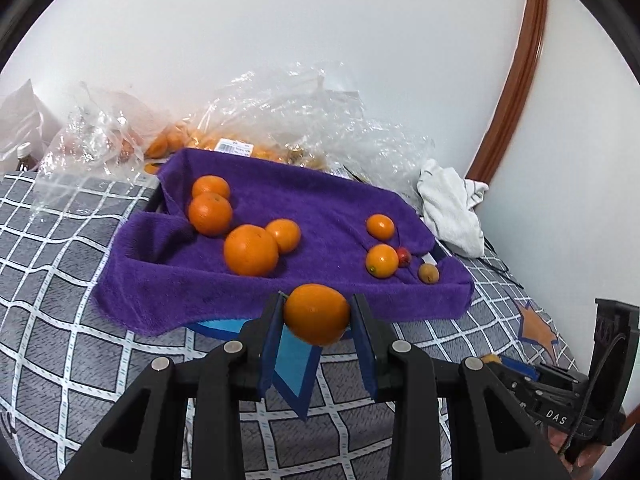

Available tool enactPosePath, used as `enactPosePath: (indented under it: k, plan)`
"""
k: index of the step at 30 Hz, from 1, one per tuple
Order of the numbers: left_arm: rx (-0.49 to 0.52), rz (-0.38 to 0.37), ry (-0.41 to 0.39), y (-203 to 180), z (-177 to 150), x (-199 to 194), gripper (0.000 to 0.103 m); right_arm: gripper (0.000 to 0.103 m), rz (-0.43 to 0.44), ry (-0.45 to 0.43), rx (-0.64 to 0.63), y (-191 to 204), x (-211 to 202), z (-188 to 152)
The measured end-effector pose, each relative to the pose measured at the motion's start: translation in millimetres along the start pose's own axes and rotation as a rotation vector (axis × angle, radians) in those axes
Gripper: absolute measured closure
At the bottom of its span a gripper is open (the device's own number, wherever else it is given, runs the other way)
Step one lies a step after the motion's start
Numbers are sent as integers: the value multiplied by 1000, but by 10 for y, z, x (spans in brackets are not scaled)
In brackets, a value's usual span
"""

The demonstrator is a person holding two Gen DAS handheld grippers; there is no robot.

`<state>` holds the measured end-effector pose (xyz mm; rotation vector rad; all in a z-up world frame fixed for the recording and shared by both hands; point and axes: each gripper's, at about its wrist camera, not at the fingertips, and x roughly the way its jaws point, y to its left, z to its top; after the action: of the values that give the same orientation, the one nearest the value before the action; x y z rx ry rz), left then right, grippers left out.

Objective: Organize fruits
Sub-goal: 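Carry the yellow fruit onto the towel with the right gripper while the left carries its orange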

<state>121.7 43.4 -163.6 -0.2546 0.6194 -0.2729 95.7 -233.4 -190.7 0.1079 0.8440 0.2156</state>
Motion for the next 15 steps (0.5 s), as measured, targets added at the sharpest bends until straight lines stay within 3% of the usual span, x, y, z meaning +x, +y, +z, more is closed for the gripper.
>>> enactPosePath:
  k: [9,15]
  plan:
    - [-45,33,-54,82,70,-105,71,76,-4,-4,27,-14,-24,72]
    - [-40,83,-94,101,113,-195,71,76,47,-79,0,151,-222,305]
